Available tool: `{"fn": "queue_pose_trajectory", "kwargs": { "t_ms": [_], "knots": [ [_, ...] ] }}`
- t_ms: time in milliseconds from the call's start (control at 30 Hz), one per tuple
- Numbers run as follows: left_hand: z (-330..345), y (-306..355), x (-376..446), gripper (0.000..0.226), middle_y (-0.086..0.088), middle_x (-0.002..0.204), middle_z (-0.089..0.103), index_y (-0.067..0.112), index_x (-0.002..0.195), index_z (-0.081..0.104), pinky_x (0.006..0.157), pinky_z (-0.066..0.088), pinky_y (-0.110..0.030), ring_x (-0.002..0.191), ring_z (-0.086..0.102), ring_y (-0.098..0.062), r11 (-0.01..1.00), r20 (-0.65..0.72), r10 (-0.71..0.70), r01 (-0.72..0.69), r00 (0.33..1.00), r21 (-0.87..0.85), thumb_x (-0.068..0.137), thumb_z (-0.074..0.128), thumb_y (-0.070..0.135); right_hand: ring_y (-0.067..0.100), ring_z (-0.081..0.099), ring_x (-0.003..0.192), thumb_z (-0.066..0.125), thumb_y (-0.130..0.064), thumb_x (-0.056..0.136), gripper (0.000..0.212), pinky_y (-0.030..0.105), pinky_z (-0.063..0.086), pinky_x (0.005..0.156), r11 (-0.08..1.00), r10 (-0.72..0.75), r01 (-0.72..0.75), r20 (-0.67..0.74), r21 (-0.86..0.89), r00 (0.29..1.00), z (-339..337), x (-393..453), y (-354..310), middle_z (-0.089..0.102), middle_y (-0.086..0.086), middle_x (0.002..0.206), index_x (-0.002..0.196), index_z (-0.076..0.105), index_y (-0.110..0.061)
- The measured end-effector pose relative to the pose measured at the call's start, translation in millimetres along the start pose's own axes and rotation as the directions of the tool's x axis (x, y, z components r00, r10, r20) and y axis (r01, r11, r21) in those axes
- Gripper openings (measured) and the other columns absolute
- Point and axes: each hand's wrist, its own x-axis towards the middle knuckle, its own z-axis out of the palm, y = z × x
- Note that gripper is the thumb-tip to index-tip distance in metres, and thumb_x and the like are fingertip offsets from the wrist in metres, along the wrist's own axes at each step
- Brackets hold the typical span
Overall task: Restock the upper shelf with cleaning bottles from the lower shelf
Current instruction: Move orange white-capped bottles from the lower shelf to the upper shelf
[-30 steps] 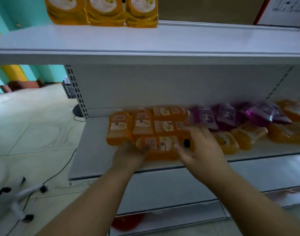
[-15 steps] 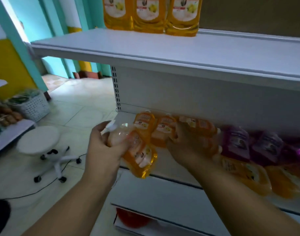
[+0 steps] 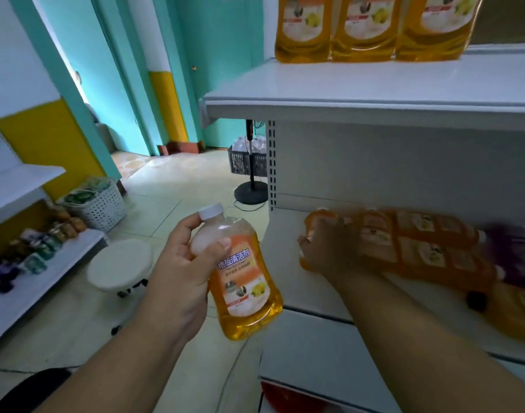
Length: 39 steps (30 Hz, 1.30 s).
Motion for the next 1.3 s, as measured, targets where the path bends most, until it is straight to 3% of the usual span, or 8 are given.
{"fn": "queue_pose_trajectory", "kwargs": {
  "t_ms": [167,333,467,600,733,867,1033,1300],
  "knots": [
    [-23.5,4.2,21.3,0.055,0.001,0.110,0.073,0.043,0.118,0.065,0.064,0.060,-0.040,0.095,0.073,-0.027,0.997,0.103,-0.033,0.025,0.994,0.076,0.066,0.076,0.030,0.036,0.053,0.107,0.064,-0.052,0.083,0.071,0.037,0.041,0.078,0.983,0.162,-0.171,0.133,0.063,0.978,-9.6,-18.3,-20.8,0.050,0.019,0.126,0.137,0.036,-0.017],
    [-33.2,-0.6,26.8,0.053,-0.001,0.107,0.074,0.040,0.120,0.066,0.066,0.061,-0.044,0.092,0.074,-0.028,0.996,0.162,-0.055,0.043,0.985,0.081,0.068,0.075,0.031,0.037,0.053,0.114,0.072,-0.054,0.072,0.117,0.041,0.049,0.090,0.957,0.268,-0.288,0.258,0.043,0.928,-13.6,-4.6,-26.2,0.048,0.021,0.134,0.152,0.002,-0.007],
    [-36.0,0.5,21.3,0.051,-0.004,0.100,0.075,0.044,0.108,0.069,0.061,0.060,-0.042,0.085,0.075,-0.031,0.995,0.208,-0.095,0.087,0.973,0.047,0.059,0.080,0.037,0.037,0.052,0.118,0.068,-0.058,0.074,0.119,0.041,0.047,0.091,0.948,0.283,-0.314,0.327,0.044,0.902,-5.7,-1.3,-24.2,0.046,0.019,0.140,0.155,-0.005,-0.010],
    [-28.9,4.0,12.9,0.037,0.003,0.092,0.075,0.052,0.098,0.066,0.057,0.060,-0.037,0.081,0.076,-0.026,0.993,0.199,-0.084,0.067,0.976,0.093,0.065,0.074,0.040,0.035,0.053,0.115,0.078,-0.053,0.067,0.125,0.038,0.048,0.080,0.902,0.277,-0.354,0.296,0.247,0.914,-8.7,-13.1,-18.7,0.045,0.015,0.139,0.154,-0.005,-0.019],
    [-16.5,2.2,-1.8,0.027,0.002,0.091,0.075,0.042,0.108,0.061,0.058,0.060,-0.038,0.080,0.076,-0.026,0.990,0.165,-0.080,0.059,0.983,0.129,0.086,0.070,0.029,0.022,0.052,0.115,0.089,-0.057,0.052,0.126,0.038,0.049,0.081,0.744,0.231,-0.288,0.172,0.604,0.958,-30.8,-57.9,-5.0,0.046,0.000,0.134,0.148,0.014,-0.027],
    [9.2,-3.3,-28.0,0.028,0.004,0.089,0.075,0.040,0.109,0.061,0.055,0.059,-0.034,0.080,0.076,-0.023,0.991,0.200,-0.058,0.031,0.978,0.133,0.084,0.071,0.033,0.011,0.058,0.100,0.092,-0.050,0.050,0.093,0.029,0.046,0.073,0.576,0.237,-0.190,0.060,0.795,0.970,-67.0,-125.1,25.9,0.053,-0.017,0.107,0.122,0.034,-0.038],
    [57.7,-26.6,-61.6,0.025,0.001,0.095,0.074,0.044,0.108,0.062,0.057,0.060,-0.038,0.081,0.076,-0.024,0.987,0.237,-0.029,-0.009,0.971,0.158,0.087,0.073,0.035,-0.001,0.053,0.095,0.083,-0.062,0.044,0.115,0.019,0.043,0.074,0.536,0.291,-0.060,-0.117,0.842,0.950,-123.8,-215.1,78.9,0.044,-0.028,0.112,0.139,0.023,-0.040],
    [172.6,-26.2,-119.9,0.048,-0.004,0.106,0.072,0.048,0.107,0.061,0.063,0.062,-0.042,0.084,0.075,-0.023,0.973,0.460,0.108,-0.188,0.881,0.131,0.066,0.085,0.044,-0.014,0.058,0.097,0.072,-0.077,0.058,0.095,0.008,0.051,0.062,0.499,0.257,0.202,-0.366,0.843,0.894,-231.1,-304.0,136.4,0.050,-0.038,0.111,0.137,0.021,-0.063]
  ]
}}
